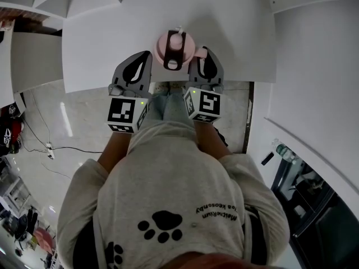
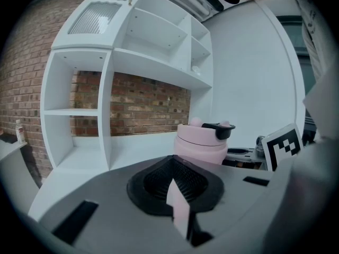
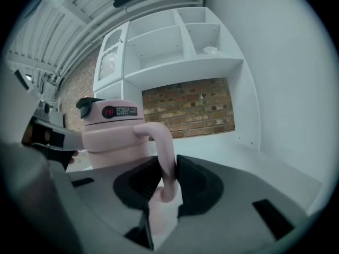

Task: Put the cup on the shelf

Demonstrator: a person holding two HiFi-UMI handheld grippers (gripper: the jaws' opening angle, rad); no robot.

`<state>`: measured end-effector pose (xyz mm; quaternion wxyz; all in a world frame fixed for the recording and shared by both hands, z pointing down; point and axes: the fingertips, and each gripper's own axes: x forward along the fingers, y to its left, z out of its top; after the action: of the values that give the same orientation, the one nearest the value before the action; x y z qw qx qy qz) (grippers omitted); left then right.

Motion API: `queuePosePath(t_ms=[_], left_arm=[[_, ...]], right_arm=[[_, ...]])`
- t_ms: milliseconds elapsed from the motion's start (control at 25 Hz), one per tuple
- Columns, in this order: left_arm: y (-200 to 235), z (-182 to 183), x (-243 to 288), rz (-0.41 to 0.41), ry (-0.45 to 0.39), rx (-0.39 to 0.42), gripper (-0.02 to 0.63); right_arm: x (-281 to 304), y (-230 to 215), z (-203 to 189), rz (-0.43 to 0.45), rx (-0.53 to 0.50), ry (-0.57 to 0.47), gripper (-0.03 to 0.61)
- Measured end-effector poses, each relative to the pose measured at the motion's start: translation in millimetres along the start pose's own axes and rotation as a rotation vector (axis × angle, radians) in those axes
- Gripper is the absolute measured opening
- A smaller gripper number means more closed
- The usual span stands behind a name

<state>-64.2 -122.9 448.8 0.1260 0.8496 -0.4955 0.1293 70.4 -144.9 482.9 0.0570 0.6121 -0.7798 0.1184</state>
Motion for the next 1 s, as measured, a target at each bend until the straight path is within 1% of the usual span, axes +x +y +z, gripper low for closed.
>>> queuePosePath(t_ms=[160, 520, 640, 840, 1000], left_arm=[[-3.0, 0.0, 1.1, -0.003, -0.002, 0.004, 0.006], [0.7, 3.5, -2.7, 0.012, -0.015, 0.008, 0.006], [0.7, 4.0, -2.5, 0.017, -0.016, 0.008, 0.006], [2.3, 6.9, -6.5, 0.017, -0.029, 0.008, 0.006], [-1.8, 16.1, -6.9, 0.015, -0.055, 0.018, 0.006]], right_arm=[[1.3, -0.5, 0.1, 0.018, 0.039, -0.004, 0.095], [-2.1, 5.6, 4.4, 0.048, 0.028, -0.02, 0.097], [-3.1, 1.7, 7.7, 0.048, 0.039, -0.024, 0.097], [-6.2, 0.5, 18.1, 0.039, 0.078, -0.044, 0.097], [-8.7, -6.7, 35.2, 0.03, 0.094, -0.062, 0.097]])
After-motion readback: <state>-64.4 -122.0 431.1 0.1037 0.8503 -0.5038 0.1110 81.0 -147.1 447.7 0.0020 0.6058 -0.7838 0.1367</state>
